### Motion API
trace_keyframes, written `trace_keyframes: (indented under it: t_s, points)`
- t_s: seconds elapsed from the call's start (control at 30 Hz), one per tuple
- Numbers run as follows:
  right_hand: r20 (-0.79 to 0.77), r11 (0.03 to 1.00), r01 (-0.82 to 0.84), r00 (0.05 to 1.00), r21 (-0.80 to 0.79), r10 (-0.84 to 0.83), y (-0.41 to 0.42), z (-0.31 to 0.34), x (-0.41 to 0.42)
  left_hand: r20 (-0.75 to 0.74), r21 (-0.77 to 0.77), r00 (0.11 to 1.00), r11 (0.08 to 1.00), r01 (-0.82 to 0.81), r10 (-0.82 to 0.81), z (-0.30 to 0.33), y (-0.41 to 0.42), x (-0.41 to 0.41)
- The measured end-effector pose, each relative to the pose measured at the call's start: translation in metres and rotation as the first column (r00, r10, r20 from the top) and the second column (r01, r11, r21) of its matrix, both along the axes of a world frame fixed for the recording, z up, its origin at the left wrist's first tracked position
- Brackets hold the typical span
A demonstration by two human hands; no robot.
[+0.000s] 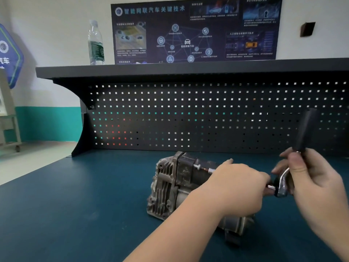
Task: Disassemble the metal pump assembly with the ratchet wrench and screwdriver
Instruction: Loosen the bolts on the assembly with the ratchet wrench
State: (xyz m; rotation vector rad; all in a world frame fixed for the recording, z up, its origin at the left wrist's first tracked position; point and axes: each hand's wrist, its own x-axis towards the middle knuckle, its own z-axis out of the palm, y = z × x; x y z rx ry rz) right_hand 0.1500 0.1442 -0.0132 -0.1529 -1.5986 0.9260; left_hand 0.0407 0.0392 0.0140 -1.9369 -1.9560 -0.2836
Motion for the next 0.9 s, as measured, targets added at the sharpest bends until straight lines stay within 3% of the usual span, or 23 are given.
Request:
trace_keyframes:
  t_s: [0.2,0.3,0.37,0.43,0.5,0.57,0.63,0.73,0.9]
  points:
    - [-0.074,0.96,0.04,0.997,0.277,-0.02,0.004,-0.005,0.006,-0.065,0.131,0.998,0.991,0.036,-0.028,-0.004,0.004,-0.002]
    - [-0.085,0.957,0.053,0.996,0.285,-0.03,-0.001,-0.008,0.004,-0.095,0.178,0.995,0.983,0.033,-0.016,-0.007,0.003,-0.001]
    - [-0.064,0.986,0.052,0.997,0.156,-0.042,-0.002,-0.004,0.002,-0.144,0.199,0.99,0.979,0.032,-0.004,-0.009,0.003,0.0]
    - [-0.011,0.998,0.004,1.0,-0.07,-0.005,0.007,0.001,0.0,-0.171,0.193,0.985,0.98,0.038,-0.004,-0.011,0.003,0.0]
    - [0.059,0.909,-0.131,0.984,-0.395,0.168,0.022,-0.001,-0.003,-0.2,0.18,0.98,0.982,0.051,-0.015,-0.014,0.004,0.001]
    - [0.07,0.814,-0.185,0.962,-0.55,0.265,0.027,-0.004,-0.005,-0.231,0.192,0.973,0.979,0.072,-0.026,-0.015,0.004,0.001]
    - [0.038,0.881,-0.17,0.978,-0.441,0.207,0.02,-0.004,-0.004,-0.216,0.207,0.976,0.976,0.072,-0.027,-0.014,0.003,-0.001]
    - [0.012,0.989,-0.073,0.997,-0.127,0.075,0.004,0.002,-0.003,-0.098,0.183,0.993,0.979,0.086,-0.069,-0.008,-0.001,-0.004]
    - [-0.04,0.998,-0.024,0.999,-0.057,0.022,-0.003,-0.002,-0.005,-0.039,0.122,0.996,0.989,0.085,-0.081,-0.003,-0.005,-0.002]
